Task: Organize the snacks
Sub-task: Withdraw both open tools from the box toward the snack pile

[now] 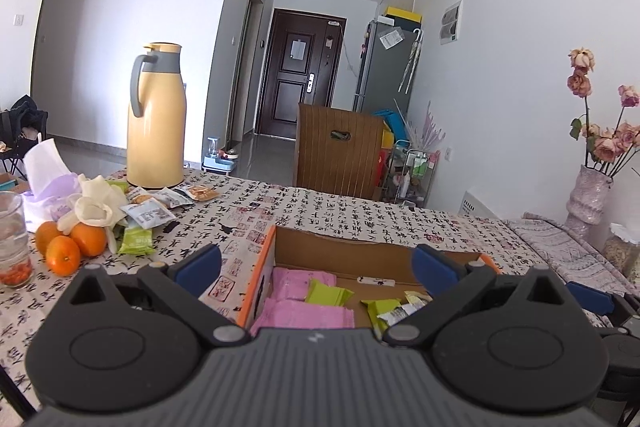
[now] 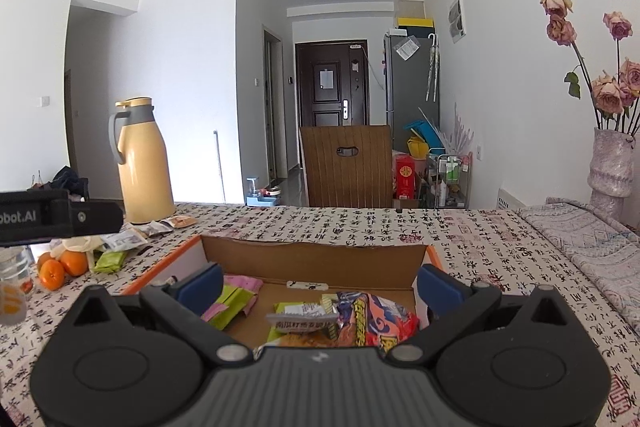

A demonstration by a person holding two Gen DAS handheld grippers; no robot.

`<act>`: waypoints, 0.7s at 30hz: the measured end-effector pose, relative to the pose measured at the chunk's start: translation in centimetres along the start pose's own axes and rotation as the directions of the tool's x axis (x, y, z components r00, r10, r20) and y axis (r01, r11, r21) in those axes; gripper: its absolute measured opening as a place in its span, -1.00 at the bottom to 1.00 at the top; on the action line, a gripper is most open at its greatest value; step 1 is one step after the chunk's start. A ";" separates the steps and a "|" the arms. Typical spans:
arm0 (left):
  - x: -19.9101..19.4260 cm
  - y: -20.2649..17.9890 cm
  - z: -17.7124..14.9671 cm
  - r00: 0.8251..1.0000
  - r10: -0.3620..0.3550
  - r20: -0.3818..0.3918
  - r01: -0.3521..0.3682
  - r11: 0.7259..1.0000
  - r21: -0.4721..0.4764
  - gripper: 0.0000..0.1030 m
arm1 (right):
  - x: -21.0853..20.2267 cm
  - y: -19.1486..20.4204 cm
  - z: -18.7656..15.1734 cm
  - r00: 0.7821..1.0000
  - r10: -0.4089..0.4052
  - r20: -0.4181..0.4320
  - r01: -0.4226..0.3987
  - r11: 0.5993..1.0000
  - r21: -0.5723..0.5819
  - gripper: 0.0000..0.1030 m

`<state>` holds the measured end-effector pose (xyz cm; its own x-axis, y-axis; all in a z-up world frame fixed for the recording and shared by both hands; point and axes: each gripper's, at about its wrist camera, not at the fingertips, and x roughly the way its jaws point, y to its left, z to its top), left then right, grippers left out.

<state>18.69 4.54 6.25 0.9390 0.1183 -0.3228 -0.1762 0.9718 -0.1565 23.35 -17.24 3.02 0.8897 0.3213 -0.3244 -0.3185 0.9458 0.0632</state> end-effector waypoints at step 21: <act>-9.7 3.9 -5.9 0.998 -0.010 -0.067 0.012 0.999 0.030 1.00 | -9.6 2.8 -6.5 0.996 0.002 -0.089 -0.001 1.000 0.010 1.00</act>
<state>7.15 5.95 3.23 0.9187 0.0949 -0.3834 -0.1563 0.9788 -0.1324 11.76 -17.98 0.17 0.8563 0.3173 -0.4075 -0.3161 0.9460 0.0724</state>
